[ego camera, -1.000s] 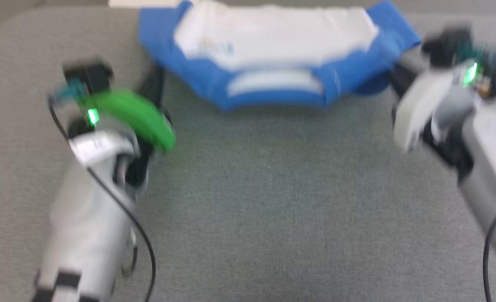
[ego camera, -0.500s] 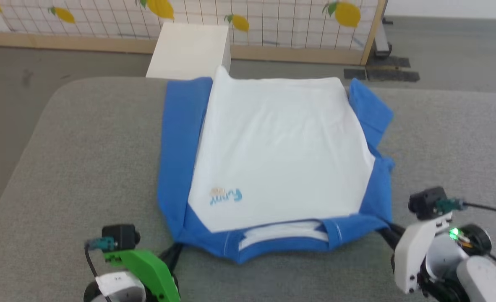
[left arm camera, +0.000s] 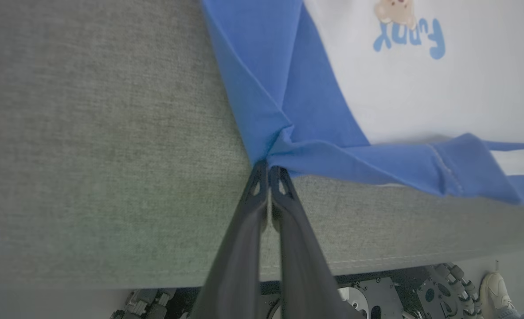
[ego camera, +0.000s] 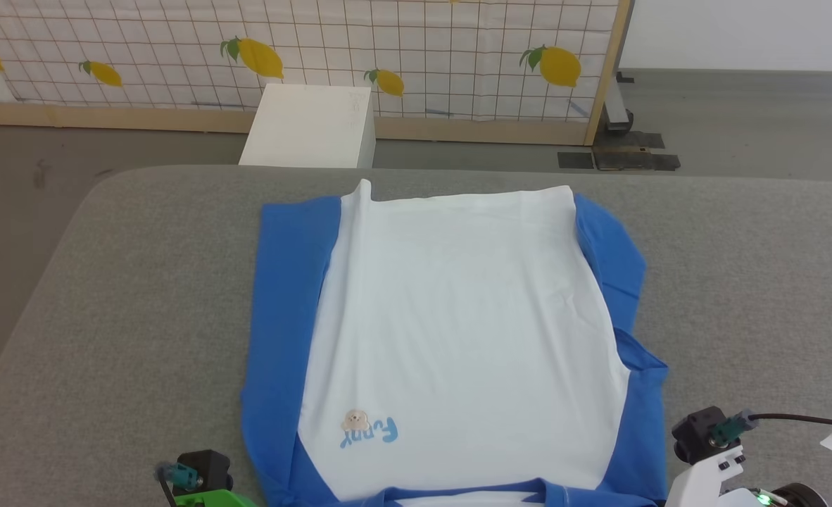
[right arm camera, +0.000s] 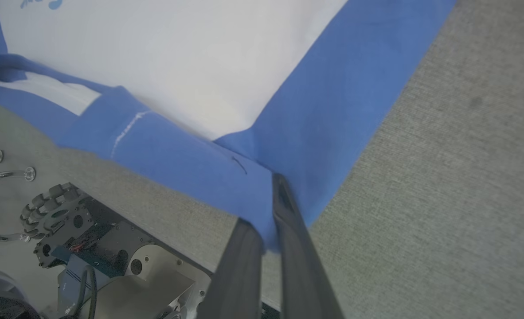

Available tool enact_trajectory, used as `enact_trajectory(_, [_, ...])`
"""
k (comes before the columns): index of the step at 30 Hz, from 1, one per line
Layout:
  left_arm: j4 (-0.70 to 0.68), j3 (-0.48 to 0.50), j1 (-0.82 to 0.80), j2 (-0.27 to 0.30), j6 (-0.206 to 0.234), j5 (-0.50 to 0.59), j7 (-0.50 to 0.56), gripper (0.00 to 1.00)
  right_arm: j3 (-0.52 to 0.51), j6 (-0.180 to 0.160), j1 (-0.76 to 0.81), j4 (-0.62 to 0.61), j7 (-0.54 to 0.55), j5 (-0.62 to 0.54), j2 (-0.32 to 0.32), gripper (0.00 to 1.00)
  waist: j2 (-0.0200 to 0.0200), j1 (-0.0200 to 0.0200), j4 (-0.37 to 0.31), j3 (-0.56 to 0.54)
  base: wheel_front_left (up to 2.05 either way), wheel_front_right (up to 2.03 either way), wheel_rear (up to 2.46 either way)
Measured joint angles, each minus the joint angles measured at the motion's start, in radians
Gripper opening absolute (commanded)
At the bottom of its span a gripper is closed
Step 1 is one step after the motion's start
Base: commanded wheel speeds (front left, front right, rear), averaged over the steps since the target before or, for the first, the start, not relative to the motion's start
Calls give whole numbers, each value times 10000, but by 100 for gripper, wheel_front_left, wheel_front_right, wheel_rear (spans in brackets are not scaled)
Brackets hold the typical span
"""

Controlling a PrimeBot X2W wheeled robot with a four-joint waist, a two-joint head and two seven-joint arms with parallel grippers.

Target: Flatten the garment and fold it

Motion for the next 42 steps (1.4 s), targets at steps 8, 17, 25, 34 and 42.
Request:
enact_trajectory(8, [159,8,-55,-12,31,-2,-10,0,58,-2,74,-134,897,-77,263,0,0,0,0,126,0,0,0])
enact_trajectory(17, [84,244,-129,10,221,-345,424,100,81,-10,74,-431,1049,-94,274,100,0,0,-122,79,0,0,0])
enact_trajectory(25, [-1373,731,6,1118,1202,-548,2010,100,-708,-10,179,-1776,1707,184,-153,100,0,0,-226,-245,0,0,0])
enact_trajectory(34, [-3394,2497,-89,1325,1592,-625,217,100,-2564,-10,-292,-2637,1760,-29,61,100,0,0,-323,-184,0,0,0])
enact_trajectory(42, [-3191,3281,-1216,562,407,-23,-3697,100,-3313,-10,-2801,-1313,844,-861,788,100,0,0,-317,548,0,0,0])
